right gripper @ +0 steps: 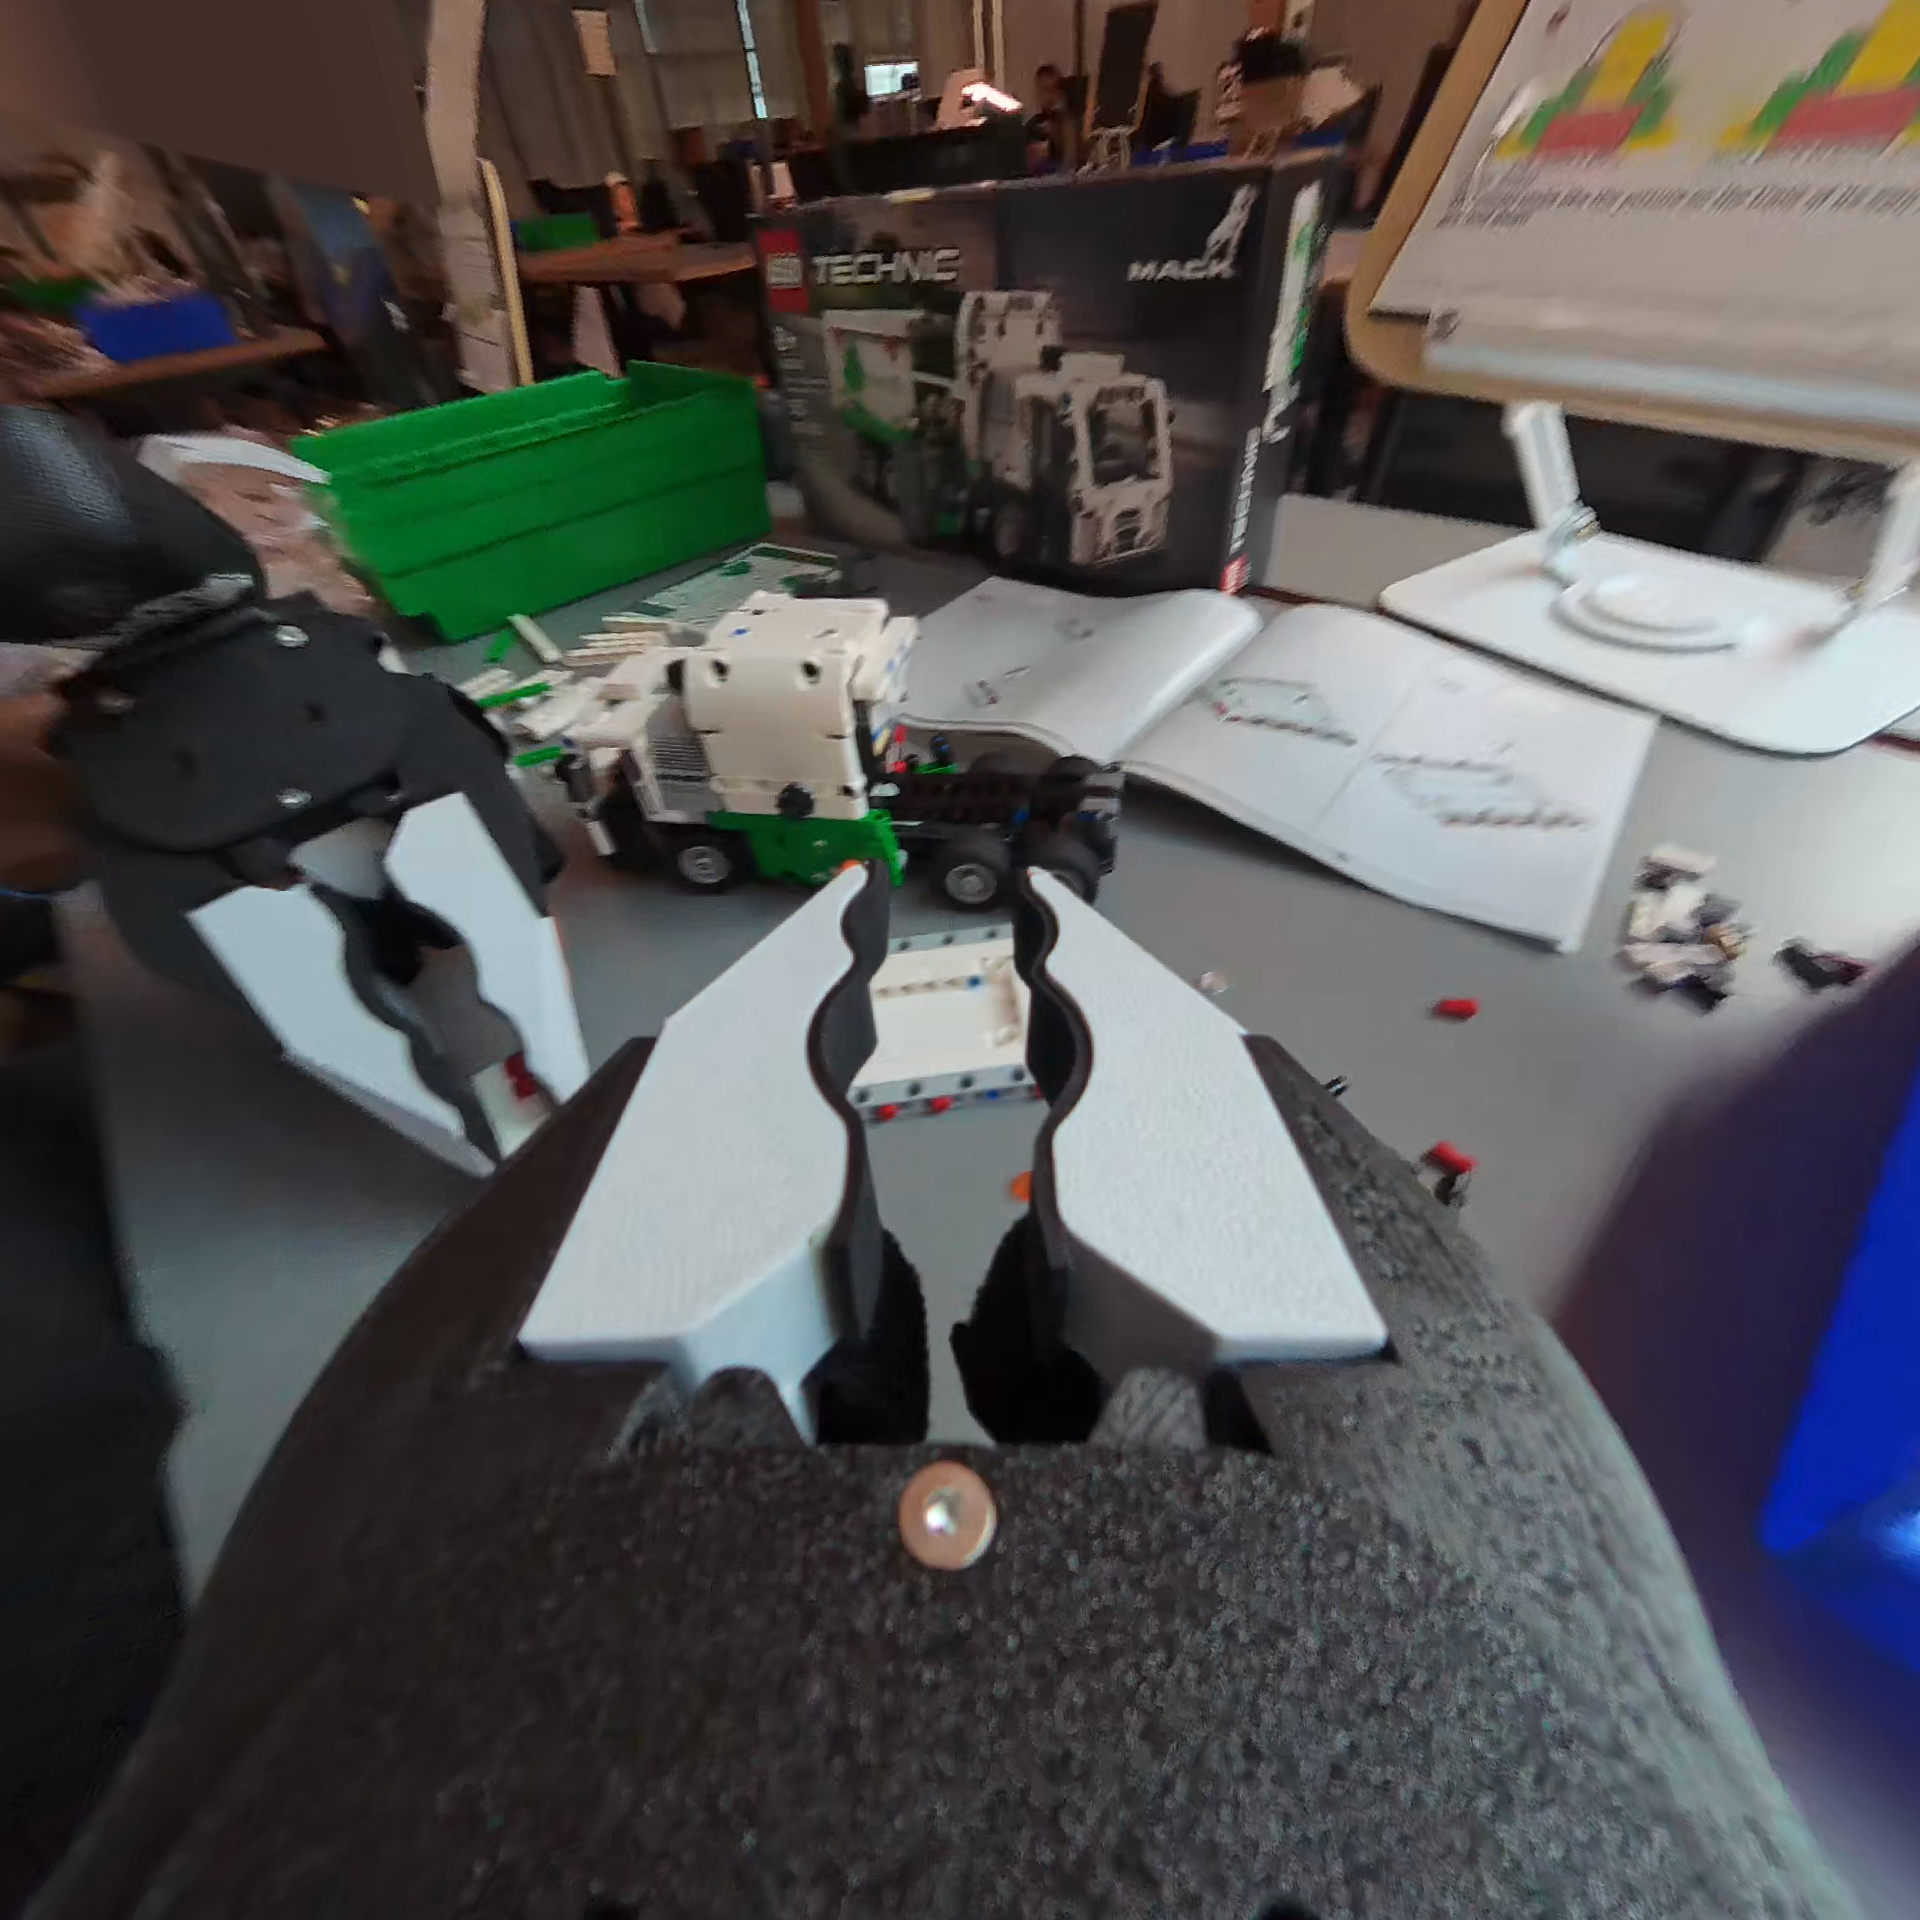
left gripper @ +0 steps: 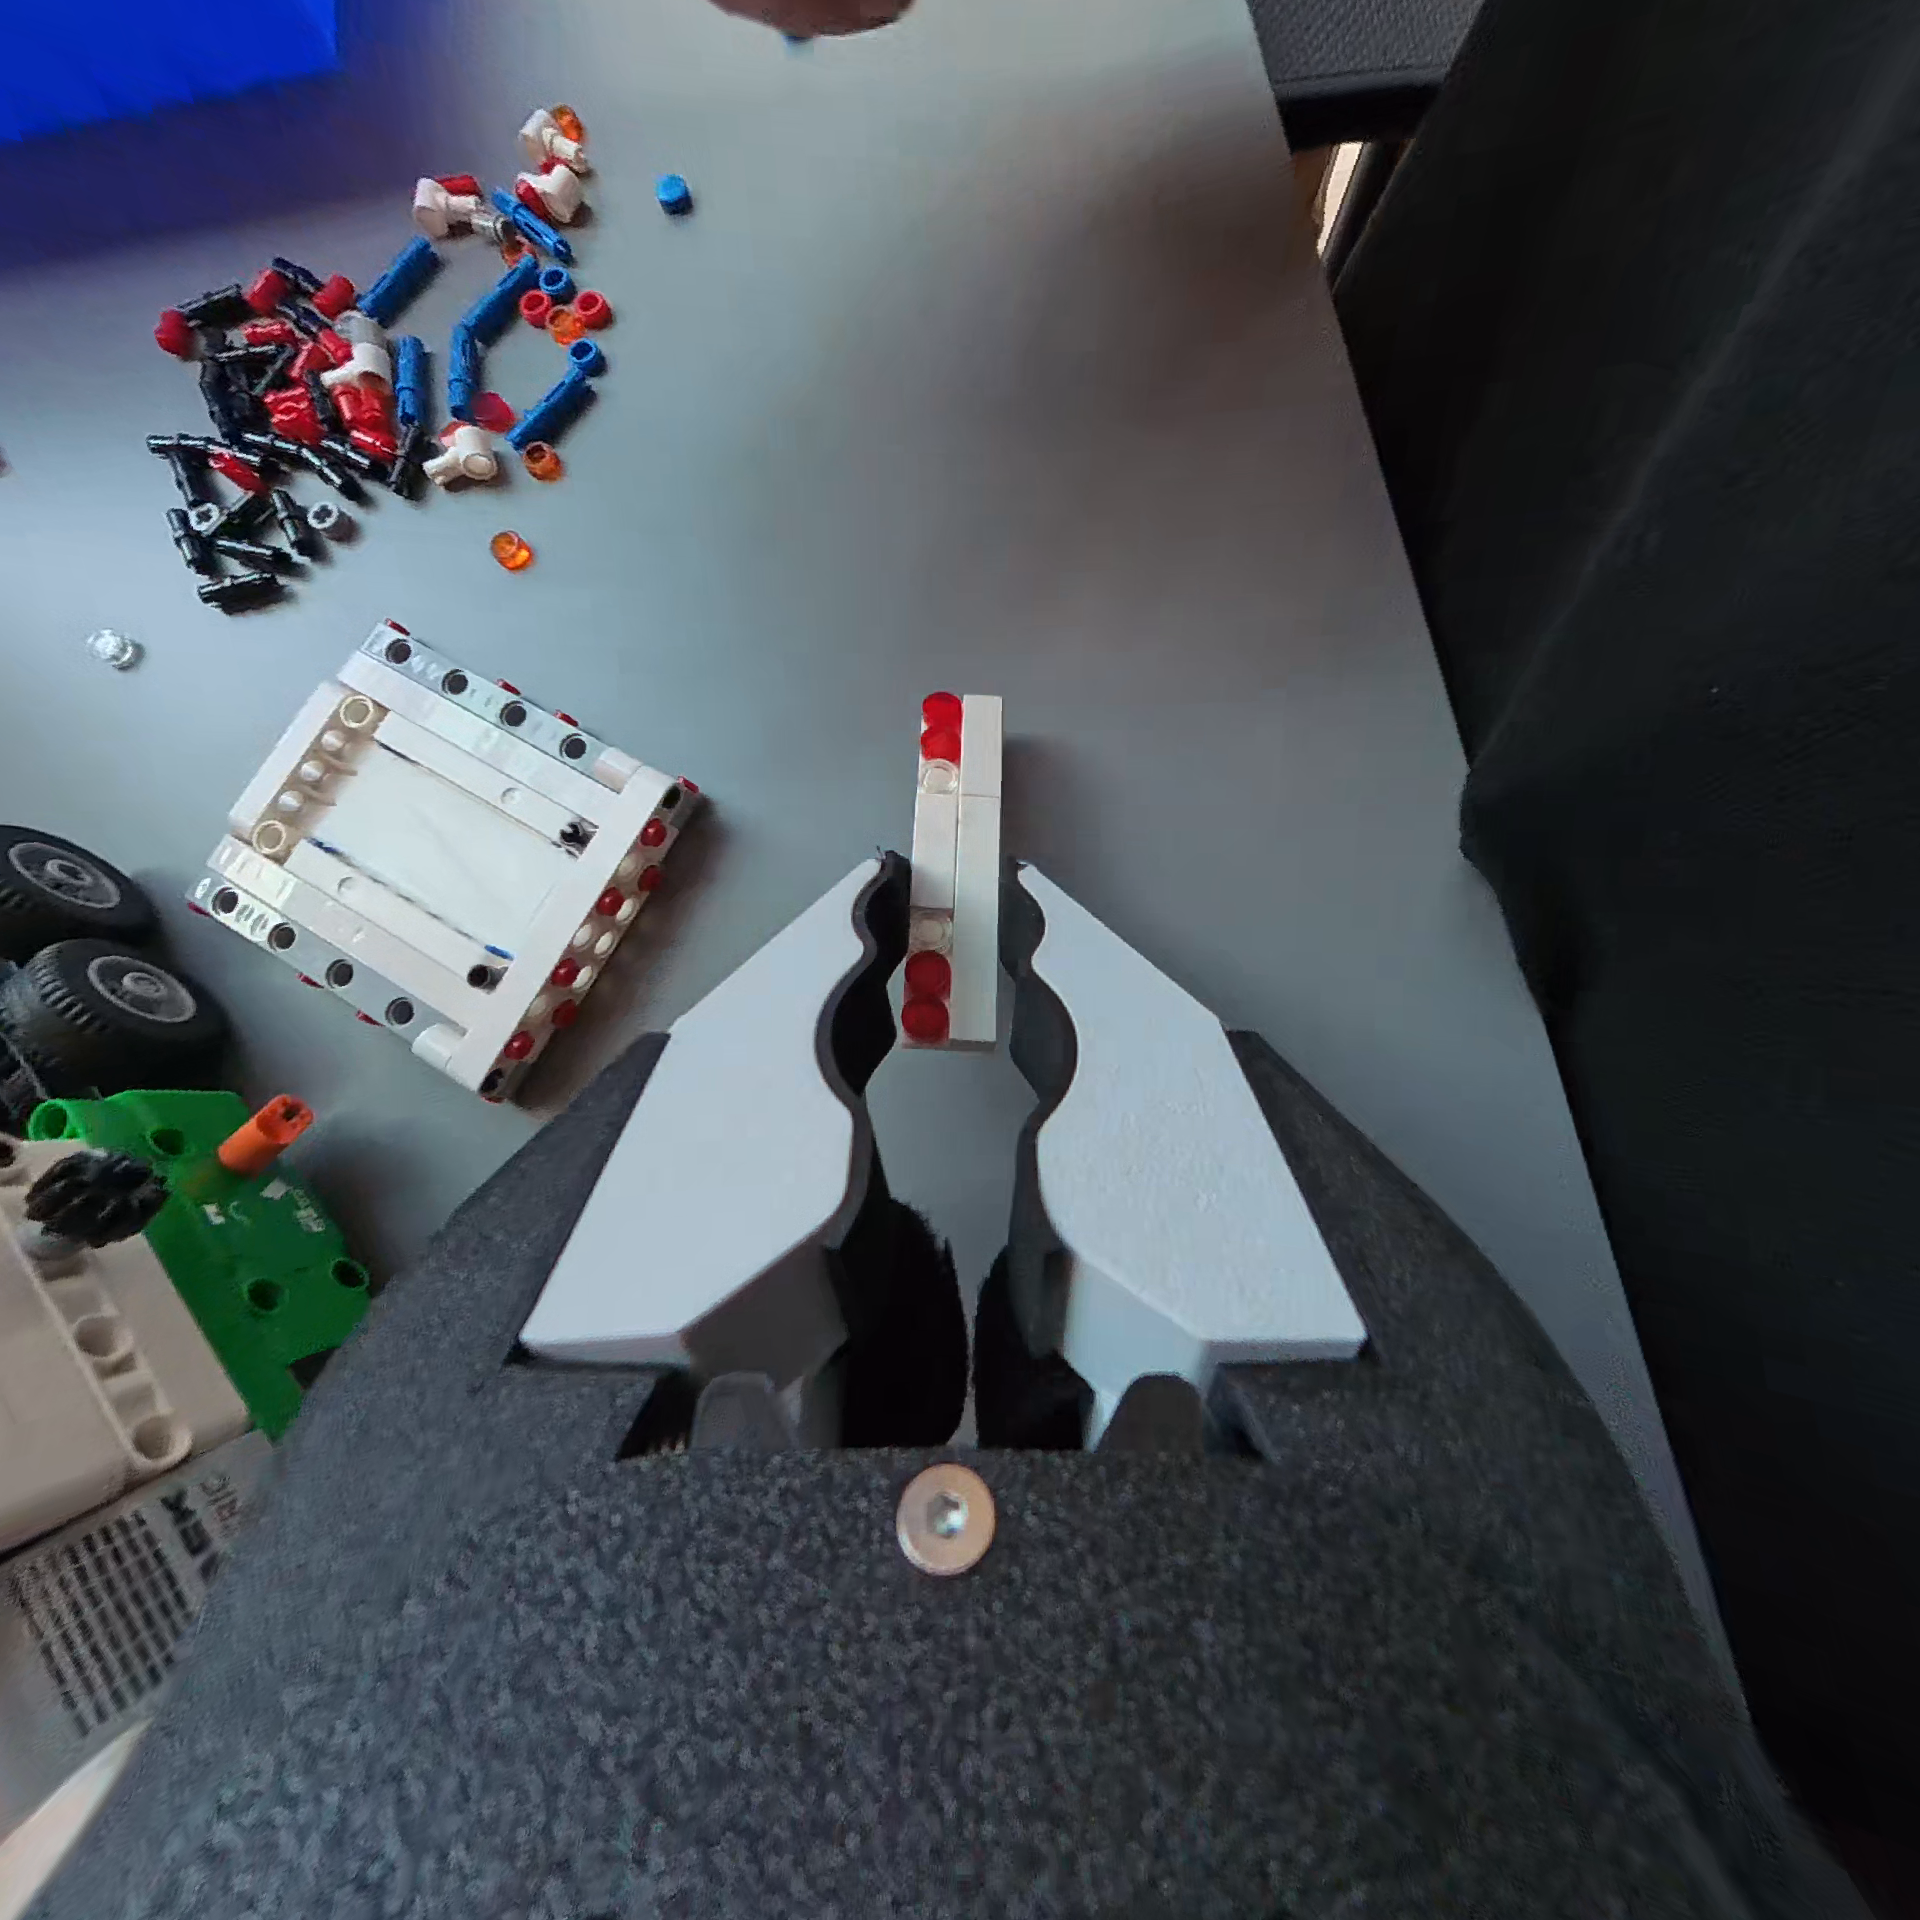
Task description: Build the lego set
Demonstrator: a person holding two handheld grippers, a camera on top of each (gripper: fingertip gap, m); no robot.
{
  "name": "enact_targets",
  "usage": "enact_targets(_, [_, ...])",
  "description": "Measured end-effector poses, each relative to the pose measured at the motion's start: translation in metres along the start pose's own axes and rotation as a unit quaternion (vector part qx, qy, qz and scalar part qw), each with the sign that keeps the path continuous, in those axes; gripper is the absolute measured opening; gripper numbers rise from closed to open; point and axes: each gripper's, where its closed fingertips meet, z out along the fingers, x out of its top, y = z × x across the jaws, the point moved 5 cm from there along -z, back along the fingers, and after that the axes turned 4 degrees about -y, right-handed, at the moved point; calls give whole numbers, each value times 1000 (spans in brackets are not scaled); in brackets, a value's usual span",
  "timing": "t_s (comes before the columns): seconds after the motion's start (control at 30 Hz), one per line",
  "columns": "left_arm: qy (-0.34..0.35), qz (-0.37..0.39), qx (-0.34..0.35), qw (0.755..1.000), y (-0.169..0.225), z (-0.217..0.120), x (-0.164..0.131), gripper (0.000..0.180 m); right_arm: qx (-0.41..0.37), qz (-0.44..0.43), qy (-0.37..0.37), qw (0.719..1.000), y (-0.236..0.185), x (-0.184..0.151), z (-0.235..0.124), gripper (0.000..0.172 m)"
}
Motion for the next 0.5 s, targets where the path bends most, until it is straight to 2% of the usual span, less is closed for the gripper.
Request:
enact_targets(0.03, [-4,4,-3,1000,-2,2,0,16,-36,-26,9,999,5,4,5,24])
enact_targets(0.13, [-16,11,-13,1000,-6,8,-2,16,-96,-84,32,991,13,16,24,26])
enact_targets(0.2, [-25,18,-12,999,-9,10,-4,16,-105,-97,9,990,16,18,41,26])
enact_targets(0.37, [-26,27,-12,999,-15,9,-6,16,-36,7,-46,998,31,20,79,29])
enact_targets(0.5, [-21,20,-2,1000,-21,6,-9,22,-13,39,-86,995,45,15,105,34])
